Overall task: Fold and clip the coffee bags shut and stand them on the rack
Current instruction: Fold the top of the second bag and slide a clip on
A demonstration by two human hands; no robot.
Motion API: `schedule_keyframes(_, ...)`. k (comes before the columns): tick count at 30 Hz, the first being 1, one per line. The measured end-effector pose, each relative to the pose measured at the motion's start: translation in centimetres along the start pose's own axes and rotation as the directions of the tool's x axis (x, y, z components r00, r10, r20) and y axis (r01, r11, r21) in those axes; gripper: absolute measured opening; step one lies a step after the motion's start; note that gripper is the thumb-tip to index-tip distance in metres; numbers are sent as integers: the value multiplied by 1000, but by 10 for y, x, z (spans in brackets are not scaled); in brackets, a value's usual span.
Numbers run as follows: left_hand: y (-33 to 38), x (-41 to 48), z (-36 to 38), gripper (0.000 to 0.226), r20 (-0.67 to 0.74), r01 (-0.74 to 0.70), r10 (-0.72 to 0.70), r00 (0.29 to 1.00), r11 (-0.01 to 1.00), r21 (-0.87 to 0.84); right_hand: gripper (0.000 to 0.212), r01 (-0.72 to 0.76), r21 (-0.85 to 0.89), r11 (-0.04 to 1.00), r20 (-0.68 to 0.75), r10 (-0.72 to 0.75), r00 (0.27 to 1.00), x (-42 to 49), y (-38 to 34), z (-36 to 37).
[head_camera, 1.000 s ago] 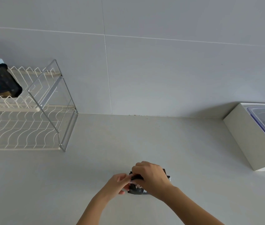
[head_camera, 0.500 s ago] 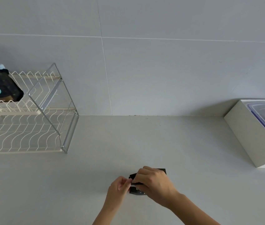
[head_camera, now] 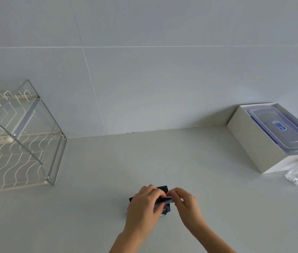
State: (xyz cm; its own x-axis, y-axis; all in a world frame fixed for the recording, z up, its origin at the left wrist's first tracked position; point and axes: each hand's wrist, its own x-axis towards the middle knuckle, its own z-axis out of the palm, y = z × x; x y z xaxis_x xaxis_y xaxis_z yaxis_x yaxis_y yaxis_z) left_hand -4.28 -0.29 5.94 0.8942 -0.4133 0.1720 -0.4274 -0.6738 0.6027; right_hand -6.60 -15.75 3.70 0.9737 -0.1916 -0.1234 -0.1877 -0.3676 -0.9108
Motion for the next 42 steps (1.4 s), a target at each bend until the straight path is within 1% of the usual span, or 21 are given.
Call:
schedule_keyframes(6, -1, 1, -4, 10, -73, 45, -45, 996, 999, -3, 36, -12, 105, 994, -38, 16, 999, -1, -8, 14)
schedule_keyframes(10, 3, 4, -2, 9, -90, 66, -63, 994, 997, 30, 28, -12, 97, 995, 7, 11, 1000, 5, -9, 12)
schedule_keyframes(12, 3, 2, 1, 14, -95, 70, -67, 993, 997, 25, 23, 11, 74, 997, 27, -14, 1000, 5, -8, 10)
schedule_keyframes(14, 0, -2, 4, 19, -108, 46, -44, 993, 999, 18, 21, 97, -27, 995, 32, -96, 995, 3, -4, 10)
schedule_keyframes(16, -3, -6, 5, 21, -133, 30, -32, 991, 999, -18, 23, 187, -175, 967, 47, -181, 982, 3, 2, 12)
schedule_keyframes(19, -4, -10, 6, 18, -169, -9, -4, 986, 997, -74, 25, 269, -402, 876, 88, -255, 963, 3, 14, 10)
schedule_keyframes(21, -2, -11, 5, 18, -170, -20, 8, 985, 997, -70, 23, 305, -463, 832, 134, -275, 952, 7, 18, 8)
schedule_keyframes(22, -3, -9, 5, 18, -166, -12, 1, 986, 998, -66, 22, 304, -464, 832, 152, -263, 953, 9, 19, 7)
schedule_keyframes(26, -9, -2, 1, 17, -105, 28, -34, 994, 998, -62, 17, 230, -404, 885, 165, -177, 970, 18, 14, 8)
schedule_keyframes(28, -10, 1, -2, 12, -85, 22, -28, 996, 997, -69, 16, 166, -330, 929, 142, -126, 982, 16, 13, 7)
schedule_keyframes(30, -11, 3, -5, 10, -78, 12, -17, 997, 998, -60, 19, 91, -195, 976, 103, -72, 992, 10, 13, 6)
schedule_keyframes(32, -15, 2, -9, 14, -83, 20, -24, 996, 999, -47, 21, -9, -36, 999, 77, 12, 997, 3, 12, 7)
schedule_keyframes(34, -26, -7, -14, 21, -104, 92, -102, 989, 991, -99, 21, -122, 76, 990, 103, 114, 988, -5, 14, 7)
schedule_keyframes(35, -34, -13, -15, 28, -120, 164, -185, 975, 973, -164, 22, -154, 93, 984, 131, 142, 981, -9, 17, 7)
schedule_keyframes(36, -43, -19, -15, 37, -125, 259, -299, 946, 930, -262, 20, -166, 94, 982, 165, 149, 975, -13, 19, 6)
schedule_keyframes(37, -50, -25, -14, 43, -96, 370, -435, 896, 847, -383, 17, -171, 96, 981, 205, 148, 967, -16, 20, 6)
schedule_keyframes(38, -55, -29, -13, 44, -23, 485, -570, 821, 718, -500, 18, -181, 107, 978, 250, 150, 957, -19, 19, 8)
schedule_keyframes(39, -57, -32, -10, 41, 87, 577, -664, 742, 568, -587, 25, -196, 110, 974, 285, 158, 945, -20, 16, 10)
schedule_keyframes(40, -57, -34, -6, 37, 189, 626, -693, 696, 456, -632, 35, -207, 101, 973, 296, 169, 940, -20, 13, 14)
schedule_keyframes(41, -56, -36, -2, 34, 241, 632, -676, 697, 421, -650, 41, -210, 78, 974, 288, 180, 940, -19, 8, 17)
schedule_keyframes(42, -53, -39, 1, 33, 248, 615, -648, 720, 430, -661, 42, -209, 62, 976, 278, 184, 943, -17, 2, 21)
